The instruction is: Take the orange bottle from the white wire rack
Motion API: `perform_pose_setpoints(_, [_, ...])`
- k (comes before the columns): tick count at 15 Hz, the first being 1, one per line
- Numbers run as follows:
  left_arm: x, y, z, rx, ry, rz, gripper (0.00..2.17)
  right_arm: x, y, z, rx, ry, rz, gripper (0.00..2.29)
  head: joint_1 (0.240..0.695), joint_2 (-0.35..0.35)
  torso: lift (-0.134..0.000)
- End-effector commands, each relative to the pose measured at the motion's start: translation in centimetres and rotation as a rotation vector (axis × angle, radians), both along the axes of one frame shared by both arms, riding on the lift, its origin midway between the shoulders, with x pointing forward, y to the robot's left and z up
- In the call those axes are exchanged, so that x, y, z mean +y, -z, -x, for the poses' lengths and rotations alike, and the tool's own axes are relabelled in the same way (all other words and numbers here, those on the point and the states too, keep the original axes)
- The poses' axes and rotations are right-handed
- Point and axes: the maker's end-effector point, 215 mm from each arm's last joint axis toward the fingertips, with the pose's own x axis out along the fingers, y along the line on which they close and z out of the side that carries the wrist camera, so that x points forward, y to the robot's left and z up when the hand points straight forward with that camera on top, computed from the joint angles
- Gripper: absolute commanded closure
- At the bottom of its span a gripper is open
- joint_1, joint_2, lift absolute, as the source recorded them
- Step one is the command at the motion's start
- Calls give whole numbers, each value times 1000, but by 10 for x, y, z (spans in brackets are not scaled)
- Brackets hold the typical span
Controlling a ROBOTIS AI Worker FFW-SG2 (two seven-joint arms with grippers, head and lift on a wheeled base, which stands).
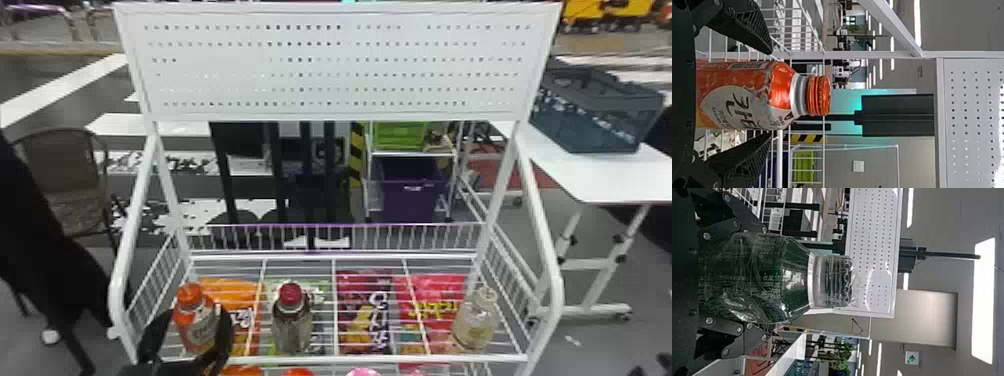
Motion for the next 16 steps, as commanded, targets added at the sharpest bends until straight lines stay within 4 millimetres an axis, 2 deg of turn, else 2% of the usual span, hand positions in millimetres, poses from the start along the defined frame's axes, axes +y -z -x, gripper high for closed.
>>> perform_pose_setpoints(1, [-3,1,-4,4,22,-4,464,0,-3,0,-5,1,2,923,499,0,0])
perform_pose_setpoints(2, [-3,0,-4,1,21,0,805,0,-4,0,-5,0,1,923,499,0,0])
perform_pose_setpoints(4, [3,-1,-1,-1,-2,17,2159,1,-4,-3,-2,0,-1,923,499,0,0])
perform_pose_setpoints(6, [-1,-13,5,-13,9,21,2145,0,-1,-6,6,1,-1,923,499,0,0])
perform_pose_setpoints(8, [-15,-28,10,4,21,23,2145,0,2,-9,12,2,-3,920,499,0,0])
perform_pose_setpoints(11, [-20,-67,24,16,24,4,2145,0,8,-12,22,4,-7,920,499,0,0])
perform_pose_setpoints(14, [8,-105,43,48,-29,-38,2145,-1,11,-14,26,5,-9,923,499,0,0])
perform_pose_setpoints(16, [21,-141,60,8,-47,-42,2145,0,14,-15,28,5,-13,923,499,0,0])
